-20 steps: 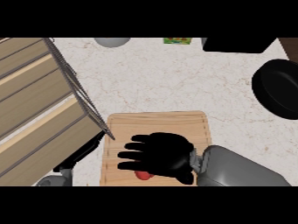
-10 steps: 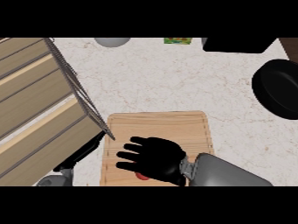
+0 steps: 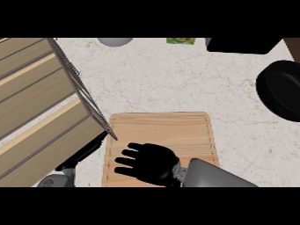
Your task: Pick the bell pepper from the cutting board and place it in the pot
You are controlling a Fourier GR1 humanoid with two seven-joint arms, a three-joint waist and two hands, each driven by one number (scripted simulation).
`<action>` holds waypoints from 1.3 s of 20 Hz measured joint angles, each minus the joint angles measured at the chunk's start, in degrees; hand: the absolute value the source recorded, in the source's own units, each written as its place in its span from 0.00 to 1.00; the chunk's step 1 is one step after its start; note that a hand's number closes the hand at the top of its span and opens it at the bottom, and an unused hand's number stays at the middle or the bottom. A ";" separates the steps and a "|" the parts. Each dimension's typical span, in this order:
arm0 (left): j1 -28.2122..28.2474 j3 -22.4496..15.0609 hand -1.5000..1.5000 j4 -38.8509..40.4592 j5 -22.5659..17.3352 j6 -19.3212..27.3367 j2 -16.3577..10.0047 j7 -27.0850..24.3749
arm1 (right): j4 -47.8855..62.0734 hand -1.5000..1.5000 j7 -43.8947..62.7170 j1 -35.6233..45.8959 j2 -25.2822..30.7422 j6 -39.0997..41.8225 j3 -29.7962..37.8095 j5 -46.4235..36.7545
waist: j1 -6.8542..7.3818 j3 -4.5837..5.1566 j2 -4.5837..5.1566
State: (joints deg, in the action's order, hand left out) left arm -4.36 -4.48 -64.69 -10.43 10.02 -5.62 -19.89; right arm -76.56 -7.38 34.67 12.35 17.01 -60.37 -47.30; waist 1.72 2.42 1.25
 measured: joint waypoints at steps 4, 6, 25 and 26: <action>-0.29 0.01 0.50 0.45 0.11 -0.23 0.11 -0.44 | 2.05 1.00 -2.98 0.31 -1.21 -1.19 -2.22 -1.23 | 0.22 -0.02 0.04; -0.41 0.06 0.50 0.67 0.15 -0.30 0.18 -0.62 | 2.49 1.00 -4.37 0.42 -2.15 -2.49 -3.32 -2.07 | 0.29 -0.04 0.01; 1.87 2.40 0.50 0.93 -0.47 0.00 0.39 -3.11 | 7.64 1.00 4.70 -0.17 -5.65 -16.14 7.80 -5.68 | -2.78 -0.48 -0.97; 2.36 2.82 0.50 0.85 -0.62 0.00 0.42 -3.51 | 8.63 1.00 7.83 -0.15 -5.98 -16.80 10.91 -5.02 | -3.39 -0.61 -1.10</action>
State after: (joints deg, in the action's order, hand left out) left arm -2.01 -1.66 -63.84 -11.05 10.02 -5.20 -23.40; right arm -67.93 0.45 34.52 6.37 0.21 -49.46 -52.31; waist -1.66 1.81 0.16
